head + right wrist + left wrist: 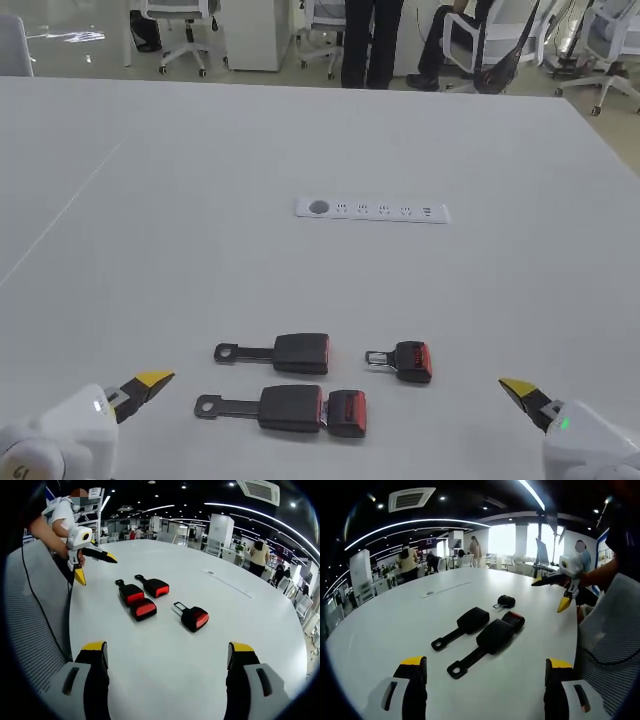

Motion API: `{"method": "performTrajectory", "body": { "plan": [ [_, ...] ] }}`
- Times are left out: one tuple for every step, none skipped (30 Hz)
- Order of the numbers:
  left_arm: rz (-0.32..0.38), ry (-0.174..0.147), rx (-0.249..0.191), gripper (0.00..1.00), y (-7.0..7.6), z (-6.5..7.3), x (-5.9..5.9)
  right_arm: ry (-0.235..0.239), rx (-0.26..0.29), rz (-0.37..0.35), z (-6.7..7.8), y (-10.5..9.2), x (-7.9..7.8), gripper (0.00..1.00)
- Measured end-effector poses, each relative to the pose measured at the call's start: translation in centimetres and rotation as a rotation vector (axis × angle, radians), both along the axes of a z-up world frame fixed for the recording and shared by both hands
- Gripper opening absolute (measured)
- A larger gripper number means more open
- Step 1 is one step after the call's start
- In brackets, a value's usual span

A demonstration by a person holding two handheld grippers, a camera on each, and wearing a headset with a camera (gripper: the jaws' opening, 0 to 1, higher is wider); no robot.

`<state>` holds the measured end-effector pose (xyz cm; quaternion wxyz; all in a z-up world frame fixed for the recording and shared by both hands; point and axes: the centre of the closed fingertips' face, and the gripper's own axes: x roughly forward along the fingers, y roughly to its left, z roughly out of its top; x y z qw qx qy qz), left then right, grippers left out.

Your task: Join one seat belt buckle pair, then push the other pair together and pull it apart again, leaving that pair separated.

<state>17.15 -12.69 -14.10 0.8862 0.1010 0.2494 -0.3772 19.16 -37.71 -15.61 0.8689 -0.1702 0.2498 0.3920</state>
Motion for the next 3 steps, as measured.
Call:
{"method": "performTrajectory", "body": {
  "plan": [
    [-0.003,-0.003,0.005,1.0,1.23,-1.18,0.4,0.001,0.001,-0.001,0.0,0.0,0.0,0.99],
    [-0.003,-0.004,0.006,1.0,1.35,-1.3,0.44,0.0,0.001,-0.002,0.0,-0.01,0.02,0.99],
    [-0.004,-0.004,0.005,1.0,1.44,-1.34,0.47,-0.003,0.0,-0.005,0.01,-0.03,0.07,0.99]
  ]
}}
